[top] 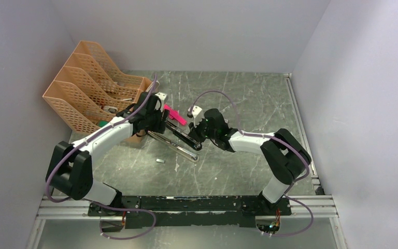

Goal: Load the staples into the stapler

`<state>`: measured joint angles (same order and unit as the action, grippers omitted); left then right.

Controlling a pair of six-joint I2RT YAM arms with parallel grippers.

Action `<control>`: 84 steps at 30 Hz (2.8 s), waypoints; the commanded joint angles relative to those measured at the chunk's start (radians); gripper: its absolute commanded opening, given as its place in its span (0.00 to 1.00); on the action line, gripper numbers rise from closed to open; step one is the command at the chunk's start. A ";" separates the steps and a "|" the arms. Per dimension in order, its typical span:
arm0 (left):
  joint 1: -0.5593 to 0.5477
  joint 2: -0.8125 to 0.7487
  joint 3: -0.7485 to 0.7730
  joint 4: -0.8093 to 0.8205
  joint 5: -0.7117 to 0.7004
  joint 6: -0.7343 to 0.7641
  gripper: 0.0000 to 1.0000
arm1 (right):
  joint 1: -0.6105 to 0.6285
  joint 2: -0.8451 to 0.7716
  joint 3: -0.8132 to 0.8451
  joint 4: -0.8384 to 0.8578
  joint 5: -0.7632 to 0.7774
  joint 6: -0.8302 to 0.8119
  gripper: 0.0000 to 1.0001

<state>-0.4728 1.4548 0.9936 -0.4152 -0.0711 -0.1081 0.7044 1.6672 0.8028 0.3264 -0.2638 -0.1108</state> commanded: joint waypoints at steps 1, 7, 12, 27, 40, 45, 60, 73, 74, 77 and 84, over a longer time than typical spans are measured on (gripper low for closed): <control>0.005 0.005 -0.010 0.025 -0.010 0.013 0.70 | 0.001 0.019 0.031 -0.002 0.009 0.008 0.00; 0.005 -0.004 0.038 -0.025 0.002 0.007 0.67 | 0.002 0.022 0.033 -0.003 0.013 0.008 0.00; 0.005 -0.015 0.053 -0.028 0.058 0.015 0.59 | 0.002 0.017 0.027 0.004 0.017 0.010 0.00; 0.006 -0.116 0.027 0.025 0.134 0.018 0.57 | 0.002 0.013 0.012 0.017 0.041 0.005 0.00; 0.020 -0.194 -0.009 0.076 0.150 0.019 0.58 | 0.004 0.015 0.010 0.019 0.033 -0.004 0.00; 0.020 -0.197 -0.004 0.073 0.160 0.024 0.58 | 0.008 0.019 0.013 0.023 0.047 -0.001 0.00; 0.021 -0.198 -0.011 0.076 0.143 0.022 0.58 | 0.025 0.043 0.027 0.014 0.059 0.003 0.00; 0.020 -0.201 -0.013 0.073 0.125 0.015 0.58 | 0.040 0.036 0.021 0.016 0.082 0.008 0.00; 0.020 -0.201 -0.013 0.073 0.126 0.015 0.59 | 0.040 0.036 0.021 0.015 0.083 0.008 0.00; 0.021 -0.201 -0.013 0.072 0.125 0.018 0.62 | 0.043 0.037 0.022 0.012 0.084 0.009 0.00; 0.020 -0.201 -0.014 0.073 0.126 0.019 0.62 | 0.052 0.039 0.022 -0.002 0.094 0.011 0.00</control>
<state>-0.4595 1.2762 0.9882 -0.3683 0.0631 -0.0933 0.7448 1.7027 0.8116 0.3286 -0.1825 -0.1089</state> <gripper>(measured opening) 0.621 0.185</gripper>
